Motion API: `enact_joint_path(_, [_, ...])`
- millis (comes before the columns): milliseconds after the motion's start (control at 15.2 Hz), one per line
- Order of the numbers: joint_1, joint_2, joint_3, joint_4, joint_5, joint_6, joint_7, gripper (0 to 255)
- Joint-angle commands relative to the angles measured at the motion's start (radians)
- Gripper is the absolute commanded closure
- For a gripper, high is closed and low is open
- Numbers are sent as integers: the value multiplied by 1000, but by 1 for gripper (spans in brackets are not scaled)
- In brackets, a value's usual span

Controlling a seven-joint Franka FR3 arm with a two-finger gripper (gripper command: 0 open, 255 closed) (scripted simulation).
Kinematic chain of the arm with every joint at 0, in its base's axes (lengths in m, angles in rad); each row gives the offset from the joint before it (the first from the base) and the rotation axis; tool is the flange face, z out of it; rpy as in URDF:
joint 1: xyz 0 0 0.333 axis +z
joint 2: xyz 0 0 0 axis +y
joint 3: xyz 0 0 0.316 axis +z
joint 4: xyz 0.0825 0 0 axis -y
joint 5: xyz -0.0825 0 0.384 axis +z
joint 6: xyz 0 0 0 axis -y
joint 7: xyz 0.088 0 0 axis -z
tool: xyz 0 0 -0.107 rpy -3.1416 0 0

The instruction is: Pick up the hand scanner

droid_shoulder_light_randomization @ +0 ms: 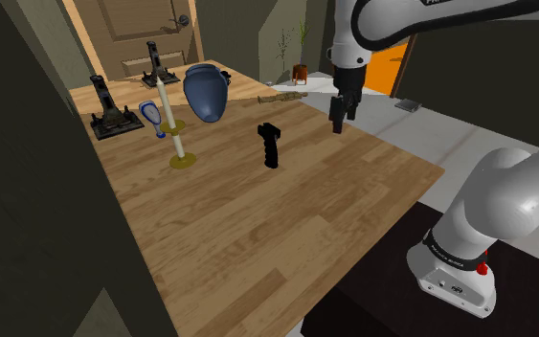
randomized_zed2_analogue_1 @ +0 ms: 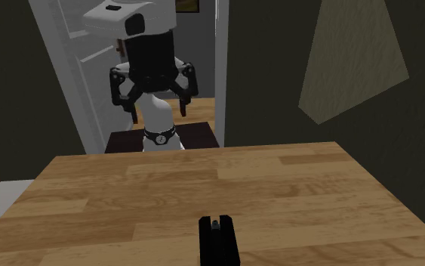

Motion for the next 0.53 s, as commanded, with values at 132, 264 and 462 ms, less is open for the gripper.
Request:
enact_joint_path(132, [7, 137, 21, 73, 7, 93, 30, 0])
enact_joint_path(264, [10, 207, 30, 118, 7, 132, 45, 0])
enact_joint_path(462, [14, 311, 42, 194, 4, 181, 67, 0])
